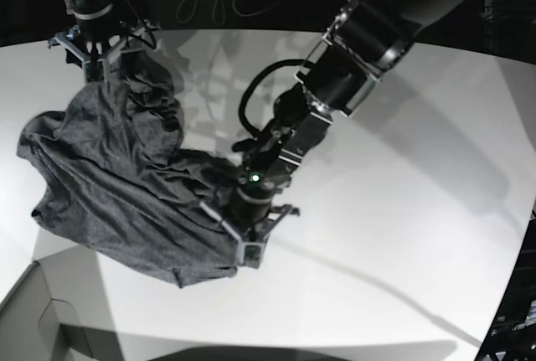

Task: Layout the t-shirt on the table in an organized manner, then fold the t-shirt properly
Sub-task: 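Pull the gripped hem with the left gripper away from the right gripper, then release the shirt with both grippers and reposition them over its edges, then grasp the shirt with both grippers near its middle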

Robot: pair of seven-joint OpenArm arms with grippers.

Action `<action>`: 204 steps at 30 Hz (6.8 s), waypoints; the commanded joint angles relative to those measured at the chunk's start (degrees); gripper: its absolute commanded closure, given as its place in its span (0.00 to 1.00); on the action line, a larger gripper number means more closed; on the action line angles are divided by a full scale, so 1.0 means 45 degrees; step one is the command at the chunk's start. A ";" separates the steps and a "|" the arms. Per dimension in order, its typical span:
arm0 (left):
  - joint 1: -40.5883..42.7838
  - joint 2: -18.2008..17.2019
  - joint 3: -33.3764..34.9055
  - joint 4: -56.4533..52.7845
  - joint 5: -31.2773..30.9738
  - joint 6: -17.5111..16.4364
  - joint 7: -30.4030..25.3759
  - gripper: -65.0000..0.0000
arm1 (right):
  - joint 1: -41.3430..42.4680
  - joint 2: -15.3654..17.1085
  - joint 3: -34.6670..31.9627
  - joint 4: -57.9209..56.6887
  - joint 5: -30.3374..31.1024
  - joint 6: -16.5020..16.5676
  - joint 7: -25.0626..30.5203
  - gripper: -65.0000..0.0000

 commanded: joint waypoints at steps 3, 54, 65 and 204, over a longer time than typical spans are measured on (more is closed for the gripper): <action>-0.0539 0.0210 0.0052 0.1835 0.0145 -0.0098 -0.0380 1.00 | -0.0079 0.0092 0.0097 0.0267 0.0028 -0.0063 0.0270 0.49; 0.6397 -0.6078 -0.7977 1.1759 -0.3548 -0.0079 -0.0400 0.99 | 0.1171 0.0248 0.0781 0.0267 0.0067 -0.0063 0.0368 0.49; 0.9171 -0.5980 -0.8993 1.1759 -0.3548 -0.0079 -0.0361 0.42 | 0.3516 0.0229 -0.1036 0.0267 0.0028 0.1871 -0.1293 0.38; -0.2102 -0.0178 -0.1745 0.1913 -0.6244 -0.0040 -0.0888 1.00 | 0.3222 0.1186 -0.3263 0.0658 -0.0011 0.1891 -0.2817 1.00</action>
